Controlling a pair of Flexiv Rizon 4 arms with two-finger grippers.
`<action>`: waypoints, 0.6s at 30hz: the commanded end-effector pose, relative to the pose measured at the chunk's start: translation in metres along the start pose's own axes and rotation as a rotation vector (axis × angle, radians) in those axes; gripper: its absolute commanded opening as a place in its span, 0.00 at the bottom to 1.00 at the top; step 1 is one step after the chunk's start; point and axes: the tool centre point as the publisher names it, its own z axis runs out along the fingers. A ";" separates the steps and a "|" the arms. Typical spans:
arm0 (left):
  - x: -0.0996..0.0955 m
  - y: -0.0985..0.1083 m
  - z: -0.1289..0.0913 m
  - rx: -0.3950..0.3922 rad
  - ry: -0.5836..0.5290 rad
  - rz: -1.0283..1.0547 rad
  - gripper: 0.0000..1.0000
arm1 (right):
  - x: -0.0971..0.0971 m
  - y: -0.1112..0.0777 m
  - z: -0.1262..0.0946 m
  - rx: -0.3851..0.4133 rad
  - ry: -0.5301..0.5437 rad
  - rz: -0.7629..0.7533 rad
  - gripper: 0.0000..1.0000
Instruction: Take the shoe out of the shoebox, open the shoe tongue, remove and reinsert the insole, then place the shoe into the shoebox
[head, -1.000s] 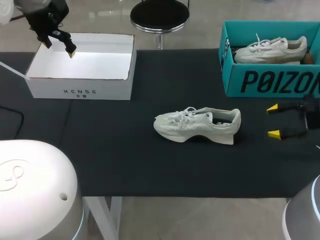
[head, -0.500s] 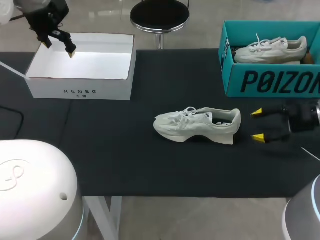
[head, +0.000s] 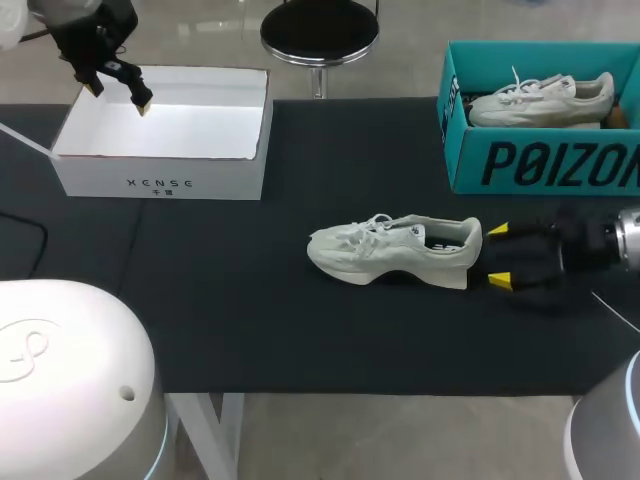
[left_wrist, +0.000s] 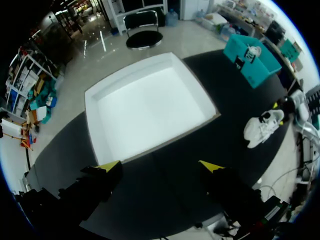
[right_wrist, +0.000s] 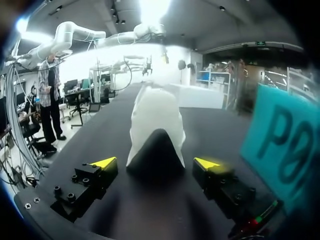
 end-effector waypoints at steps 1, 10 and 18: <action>0.000 0.000 0.000 -0.001 -0.001 0.001 1.00 | 0.002 -0.001 0.010 -0.005 -0.010 -0.001 1.00; 0.000 0.000 0.000 -0.001 -0.001 0.001 1.00 | 0.002 0.012 0.023 -0.029 -0.004 -0.019 1.00; 0.000 0.000 0.000 -0.001 -0.001 0.001 1.00 | 0.002 0.013 0.037 -0.028 0.027 -0.024 1.00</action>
